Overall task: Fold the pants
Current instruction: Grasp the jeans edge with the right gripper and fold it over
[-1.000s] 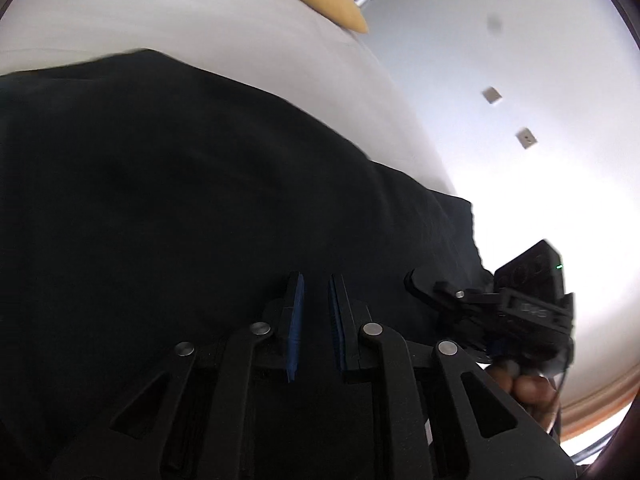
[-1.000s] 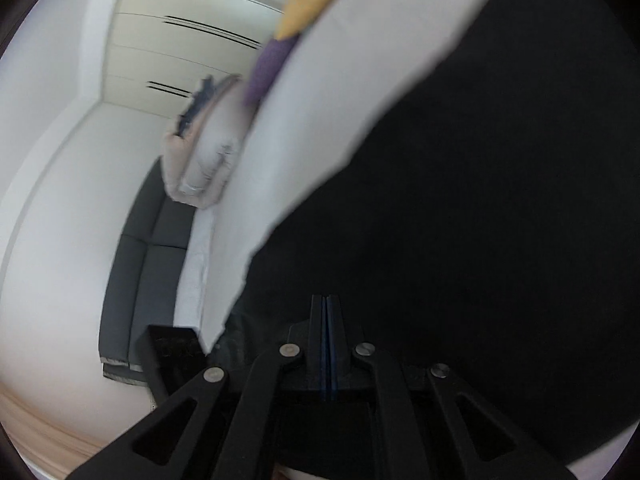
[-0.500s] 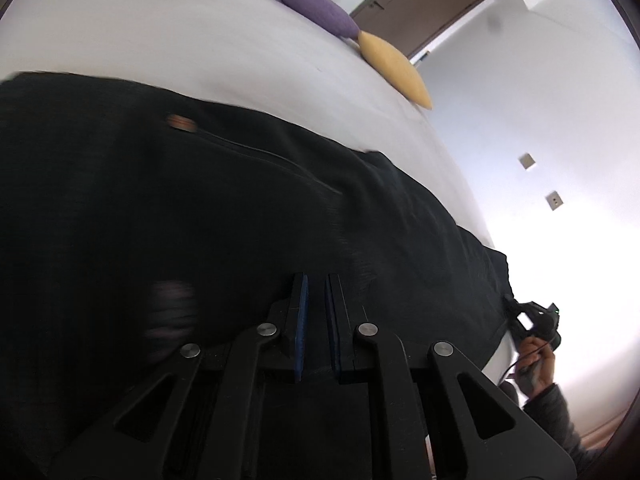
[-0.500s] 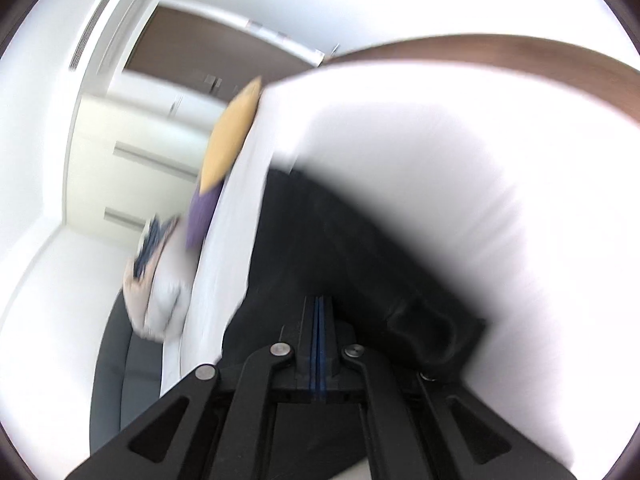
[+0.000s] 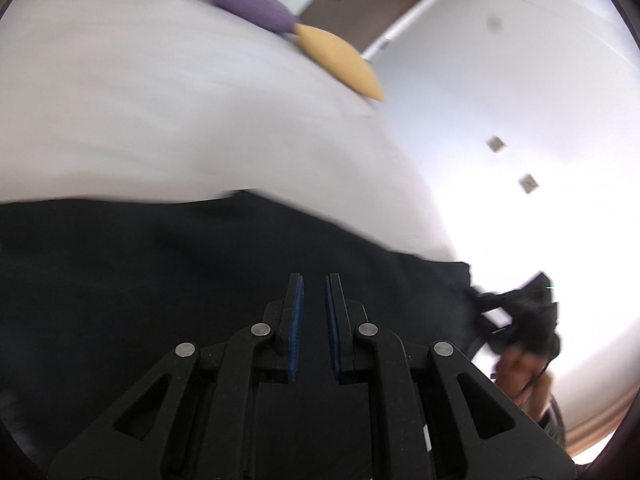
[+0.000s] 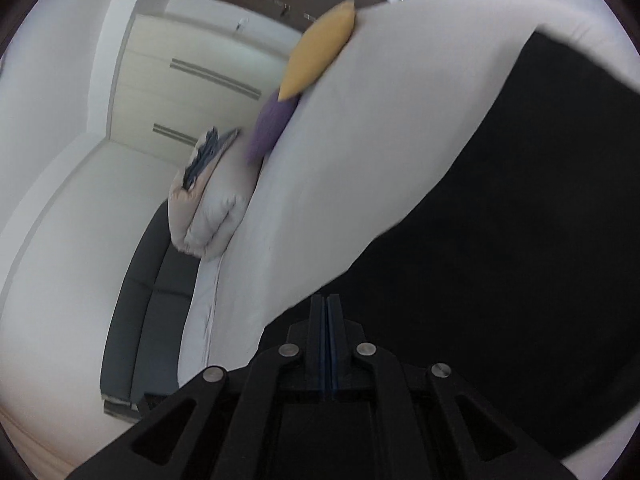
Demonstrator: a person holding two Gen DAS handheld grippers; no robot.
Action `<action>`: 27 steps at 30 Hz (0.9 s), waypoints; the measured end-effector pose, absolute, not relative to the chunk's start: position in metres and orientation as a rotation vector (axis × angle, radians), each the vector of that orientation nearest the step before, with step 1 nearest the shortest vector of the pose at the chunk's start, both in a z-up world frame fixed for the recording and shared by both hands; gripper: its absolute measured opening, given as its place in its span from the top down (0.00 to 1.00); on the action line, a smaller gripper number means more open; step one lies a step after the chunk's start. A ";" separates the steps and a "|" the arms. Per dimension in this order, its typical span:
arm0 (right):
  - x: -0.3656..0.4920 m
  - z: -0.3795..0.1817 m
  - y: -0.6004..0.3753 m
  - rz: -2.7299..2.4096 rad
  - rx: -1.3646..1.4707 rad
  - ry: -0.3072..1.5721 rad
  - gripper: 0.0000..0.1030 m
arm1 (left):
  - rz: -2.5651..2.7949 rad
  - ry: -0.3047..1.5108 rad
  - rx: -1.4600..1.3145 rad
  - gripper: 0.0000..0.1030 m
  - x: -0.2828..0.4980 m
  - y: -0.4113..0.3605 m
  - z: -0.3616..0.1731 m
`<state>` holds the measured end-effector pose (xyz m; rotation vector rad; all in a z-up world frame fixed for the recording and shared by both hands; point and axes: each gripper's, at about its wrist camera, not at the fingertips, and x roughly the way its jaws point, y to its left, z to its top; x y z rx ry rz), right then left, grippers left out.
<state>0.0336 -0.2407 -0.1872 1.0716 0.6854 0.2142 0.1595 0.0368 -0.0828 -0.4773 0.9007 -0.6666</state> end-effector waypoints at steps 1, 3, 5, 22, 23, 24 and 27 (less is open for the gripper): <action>0.042 -0.196 -0.230 0.226 1.083 0.712 0.95 | -0.681 0.916 -0.476 0.90 0.167 0.022 -0.085; 0.062 -0.216 -0.206 0.284 1.130 0.768 0.95 | -0.686 0.949 -0.467 0.90 0.179 -0.011 -0.097; 0.077 -0.229 -0.196 0.279 1.143 0.797 0.95 | -0.653 0.985 -0.417 0.90 0.187 -0.024 -0.113; 0.002 -0.234 -0.434 -0.109 1.328 0.455 1.00 | -0.488 0.942 -0.473 0.90 0.215 0.141 -0.135; -0.003 -0.235 -0.444 -0.098 1.352 0.432 1.00 | -0.467 0.939 -0.477 0.90 0.215 0.155 -0.135; -0.009 -0.235 -0.449 -0.080 1.374 0.433 1.00 | -0.467 0.933 -0.508 0.90 0.212 0.167 -0.136; -0.010 -0.220 -0.446 -0.151 1.235 0.454 1.00 | -0.429 0.915 -0.530 0.90 0.198 0.197 -0.135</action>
